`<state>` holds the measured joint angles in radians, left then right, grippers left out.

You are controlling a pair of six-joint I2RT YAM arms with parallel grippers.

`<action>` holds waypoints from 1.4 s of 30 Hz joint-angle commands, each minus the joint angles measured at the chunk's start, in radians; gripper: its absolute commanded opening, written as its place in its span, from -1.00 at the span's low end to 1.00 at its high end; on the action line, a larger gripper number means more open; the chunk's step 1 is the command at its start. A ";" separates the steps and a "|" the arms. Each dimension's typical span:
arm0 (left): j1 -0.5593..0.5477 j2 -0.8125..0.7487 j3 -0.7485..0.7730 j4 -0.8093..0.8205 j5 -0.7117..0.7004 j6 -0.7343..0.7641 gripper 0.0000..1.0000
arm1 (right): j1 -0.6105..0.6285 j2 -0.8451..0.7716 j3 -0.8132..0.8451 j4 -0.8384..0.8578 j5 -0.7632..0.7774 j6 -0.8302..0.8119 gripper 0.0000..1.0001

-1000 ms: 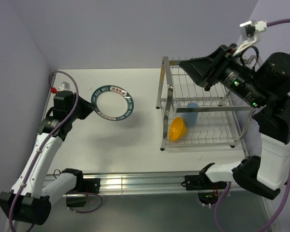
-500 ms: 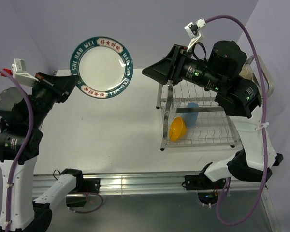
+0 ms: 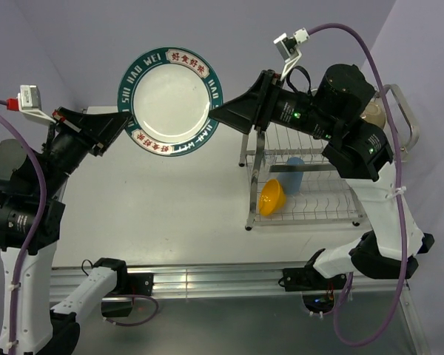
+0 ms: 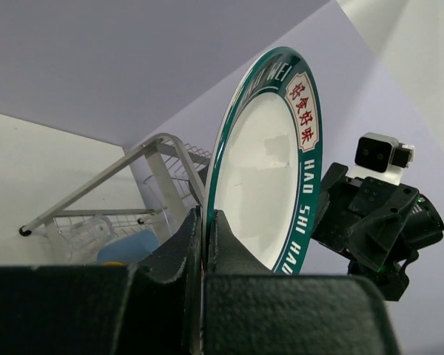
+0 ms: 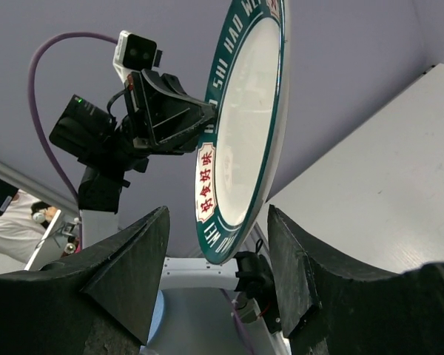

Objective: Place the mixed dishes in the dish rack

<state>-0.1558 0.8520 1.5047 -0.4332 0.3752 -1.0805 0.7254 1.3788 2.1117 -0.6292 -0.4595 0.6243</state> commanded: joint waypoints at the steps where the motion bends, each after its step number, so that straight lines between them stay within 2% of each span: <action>1: 0.002 -0.022 0.008 0.142 0.070 -0.059 -1.00 | 0.023 0.003 0.008 0.063 -0.010 -0.005 0.26; 3: 0.002 -0.025 -0.003 0.160 0.083 -0.073 -0.99 | 0.035 0.017 0.019 0.069 -0.004 -0.008 0.23; 6: 0.002 -0.044 -0.049 0.217 0.120 -0.111 -1.00 | 0.051 0.043 0.047 0.074 0.009 -0.005 0.06; 9: 0.002 -0.057 -0.092 0.251 0.154 -0.130 -1.00 | 0.060 0.078 0.090 0.054 0.024 -0.005 -0.34; 10: 0.002 -0.057 -0.098 0.255 0.163 -0.130 -1.00 | 0.071 0.083 0.096 0.048 0.033 -0.008 -0.56; 12: 0.002 -0.054 -0.107 0.275 0.200 -0.133 -1.00 | 0.077 0.080 0.093 0.046 0.077 -0.008 -0.80; 13: 0.002 -0.042 -0.107 0.277 0.215 -0.133 -1.00 | 0.081 0.074 0.087 0.039 0.102 -0.006 -1.00; 15: 0.002 -0.018 -0.087 0.249 0.267 -0.119 -1.00 | 0.086 0.056 0.070 0.037 0.139 -0.023 -1.00; 16: 0.002 0.010 -0.068 0.214 0.265 -0.104 -0.93 | 0.091 0.048 0.067 0.028 0.191 -0.029 -1.00; 18: 0.002 0.030 -0.018 0.145 0.234 -0.060 -0.31 | 0.111 0.023 0.073 0.007 0.263 -0.057 -1.00; 19: 0.002 0.048 0.003 0.058 0.208 -0.036 0.23 | 0.114 0.003 0.077 -0.010 0.333 -0.063 -1.00; 21: 0.002 0.062 0.057 -0.030 0.106 0.011 0.58 | 0.121 -0.026 0.068 -0.018 0.399 -0.084 -1.00; 22: 0.002 0.067 0.084 -0.132 0.058 0.020 0.80 | 0.124 -0.064 0.050 -0.020 0.462 -0.090 -1.00; 23: 0.002 0.073 0.094 -0.181 0.015 0.031 0.89 | 0.123 -0.079 0.039 -0.018 0.505 -0.095 -1.00; 25: 0.002 0.085 0.109 -0.301 -0.086 0.036 0.98 | 0.124 -0.128 0.022 -0.036 0.576 -0.107 -1.00; 27: 0.002 0.105 0.115 -0.401 -0.159 0.016 0.99 | 0.126 -0.156 0.013 -0.053 0.682 -0.113 -1.00; 28: 0.002 0.114 0.121 -0.458 -0.247 0.005 0.98 | 0.124 -0.184 0.004 -0.078 0.720 -0.112 -1.00; 29: 0.002 0.122 0.121 -0.549 -0.281 -0.011 0.98 | 0.124 -0.198 -0.005 -0.084 0.793 -0.110 -1.00; 30: 0.002 0.128 0.115 -0.573 -0.304 -0.016 0.99 | 0.124 -0.211 -0.010 -0.093 0.833 -0.109 -1.00; 36: 0.002 0.153 0.051 -0.604 -0.361 -0.024 0.99 | 0.126 -0.245 0.037 -0.231 1.089 -0.112 -1.00; 42: 0.002 0.211 -0.011 -0.592 -0.342 0.013 0.98 | 0.140 -0.186 0.156 -0.406 1.249 -0.140 -1.00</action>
<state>-0.1558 1.0588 1.5112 -1.0245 0.0448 -1.0924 0.8532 1.1313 2.2177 -0.9787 0.6529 0.5011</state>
